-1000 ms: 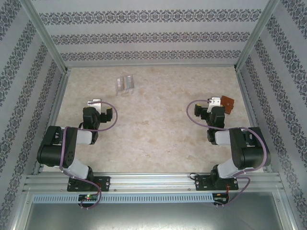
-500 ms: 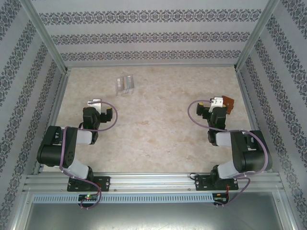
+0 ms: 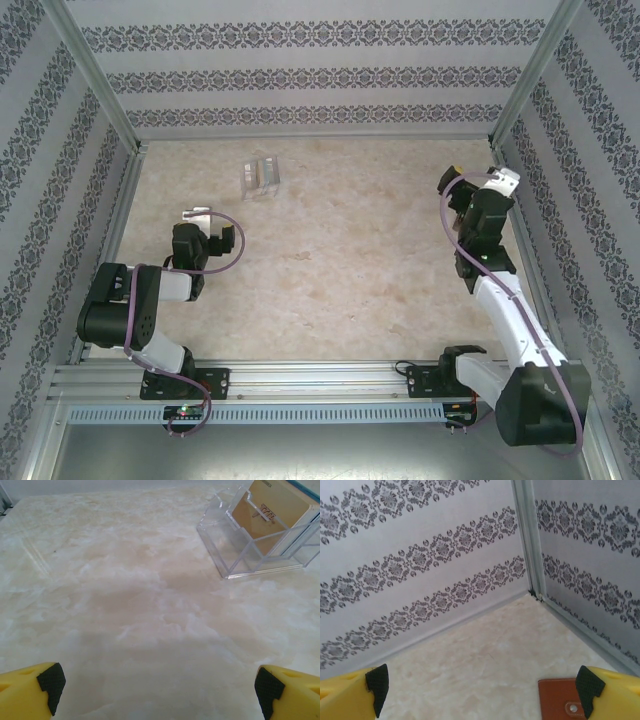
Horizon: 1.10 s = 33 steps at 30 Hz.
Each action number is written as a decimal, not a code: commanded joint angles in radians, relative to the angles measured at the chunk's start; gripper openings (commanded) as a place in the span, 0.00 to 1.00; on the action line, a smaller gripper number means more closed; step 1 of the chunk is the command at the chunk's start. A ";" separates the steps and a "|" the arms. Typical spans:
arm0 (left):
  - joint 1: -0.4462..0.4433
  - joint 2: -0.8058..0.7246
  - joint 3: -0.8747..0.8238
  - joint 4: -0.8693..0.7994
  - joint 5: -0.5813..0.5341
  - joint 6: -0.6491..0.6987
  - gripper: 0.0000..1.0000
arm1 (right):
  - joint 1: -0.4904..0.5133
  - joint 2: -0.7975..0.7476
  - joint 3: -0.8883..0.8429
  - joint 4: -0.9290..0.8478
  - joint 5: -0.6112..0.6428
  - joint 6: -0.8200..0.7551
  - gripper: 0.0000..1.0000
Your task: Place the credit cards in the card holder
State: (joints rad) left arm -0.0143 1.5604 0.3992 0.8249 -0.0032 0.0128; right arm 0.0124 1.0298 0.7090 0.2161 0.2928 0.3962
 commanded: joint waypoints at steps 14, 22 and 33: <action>-0.003 -0.284 0.571 -1.126 -0.057 -0.566 0.99 | 0.217 0.184 0.174 -0.264 -0.282 0.014 0.83; -0.091 0.228 1.093 -1.408 0.037 -0.382 0.90 | 0.249 0.098 0.148 -0.332 -0.201 -0.030 0.86; -0.120 0.627 1.464 -1.535 -0.047 -0.351 0.63 | 0.254 0.039 0.140 -0.403 -0.213 -0.080 0.86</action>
State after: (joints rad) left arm -0.1413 2.1437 1.7821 -0.6239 -0.0128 -0.3660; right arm 0.2581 1.0908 0.8589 -0.1547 0.0731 0.3470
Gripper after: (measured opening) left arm 0.642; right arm 0.862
